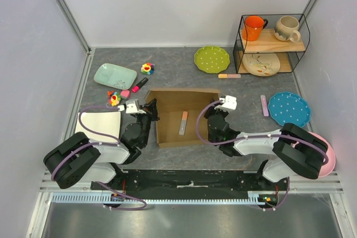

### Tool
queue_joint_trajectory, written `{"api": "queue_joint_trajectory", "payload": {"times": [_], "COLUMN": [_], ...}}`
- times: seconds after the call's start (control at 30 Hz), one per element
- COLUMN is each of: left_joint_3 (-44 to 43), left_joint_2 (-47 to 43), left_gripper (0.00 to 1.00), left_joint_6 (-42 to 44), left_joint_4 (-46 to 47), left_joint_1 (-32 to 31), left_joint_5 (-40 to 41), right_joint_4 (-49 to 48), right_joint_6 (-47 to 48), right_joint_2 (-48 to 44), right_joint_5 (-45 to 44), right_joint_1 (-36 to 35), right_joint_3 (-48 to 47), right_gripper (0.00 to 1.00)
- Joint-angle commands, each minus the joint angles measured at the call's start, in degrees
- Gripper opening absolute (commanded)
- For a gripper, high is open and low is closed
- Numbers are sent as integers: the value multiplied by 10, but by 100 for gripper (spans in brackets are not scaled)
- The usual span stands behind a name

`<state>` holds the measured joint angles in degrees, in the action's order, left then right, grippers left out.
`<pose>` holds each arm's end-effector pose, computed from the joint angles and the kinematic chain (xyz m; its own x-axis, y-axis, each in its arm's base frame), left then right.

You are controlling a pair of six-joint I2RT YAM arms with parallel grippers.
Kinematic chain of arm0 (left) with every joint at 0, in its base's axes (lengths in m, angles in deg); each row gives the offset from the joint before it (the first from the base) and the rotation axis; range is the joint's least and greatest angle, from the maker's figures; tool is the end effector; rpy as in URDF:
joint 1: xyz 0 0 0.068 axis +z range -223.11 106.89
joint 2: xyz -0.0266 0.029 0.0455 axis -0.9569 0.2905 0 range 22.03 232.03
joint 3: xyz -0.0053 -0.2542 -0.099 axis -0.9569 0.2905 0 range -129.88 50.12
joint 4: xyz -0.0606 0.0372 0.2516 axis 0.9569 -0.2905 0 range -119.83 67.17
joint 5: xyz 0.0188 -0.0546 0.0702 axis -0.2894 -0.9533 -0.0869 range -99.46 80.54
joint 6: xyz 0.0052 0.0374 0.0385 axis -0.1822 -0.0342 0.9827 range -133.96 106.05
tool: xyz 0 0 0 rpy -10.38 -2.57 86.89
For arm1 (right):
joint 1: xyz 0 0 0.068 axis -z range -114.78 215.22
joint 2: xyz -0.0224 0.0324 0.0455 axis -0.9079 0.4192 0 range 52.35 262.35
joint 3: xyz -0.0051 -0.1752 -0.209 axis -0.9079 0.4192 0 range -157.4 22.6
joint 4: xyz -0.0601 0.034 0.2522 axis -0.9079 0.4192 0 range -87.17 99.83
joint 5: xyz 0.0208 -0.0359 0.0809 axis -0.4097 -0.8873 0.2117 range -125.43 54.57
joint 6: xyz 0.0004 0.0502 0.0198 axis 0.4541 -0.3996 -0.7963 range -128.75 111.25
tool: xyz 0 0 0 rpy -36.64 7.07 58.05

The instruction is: Fold the paper box

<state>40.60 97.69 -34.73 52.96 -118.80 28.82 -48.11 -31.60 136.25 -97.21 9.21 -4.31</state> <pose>0.1619 -0.1342 0.1866 0.0617 -0.4617 -0.8849 0.1677 0.8788 -0.4468 0.1748 0.2031 0.1935 -0.0163 0.3044 -0.9524 0.1129 0.9470 0.3007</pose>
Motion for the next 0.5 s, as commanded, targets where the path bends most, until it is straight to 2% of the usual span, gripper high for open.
{"api": "queue_joint_trajectory", "payload": {"times": [0.0,0.13,0.17,0.23,0.27,0.47], "left_joint_3": [15,20,22,26,27,33], "left_joint_2": [5,-7,-9,-13,-13,-13], "left_gripper": [6,7,7,7,8,8], "left_joint_6": [-55,-52,-51,-52,-52,-41], "left_joint_4": [-49,-52,-54,-59,-59,-57], "left_joint_1": [-26,-31,-33,-37,-37,-43], "left_joint_5": [-50,-47,-46,-46,-45,-37], "right_joint_4": [156,215,222,244,254,342], "right_joint_6": [-85,-111,-115,-119,-120,-105], "right_joint_2": [6,-27,-43,-63,-81,-170], "right_joint_5": [21,8,3,3,3,24], "right_joint_1": [-27,-35,-36,-38,-37,-45], "right_joint_3": [35,42,44,51,52,40], "right_gripper": [12,27,33,39,45,65]}}
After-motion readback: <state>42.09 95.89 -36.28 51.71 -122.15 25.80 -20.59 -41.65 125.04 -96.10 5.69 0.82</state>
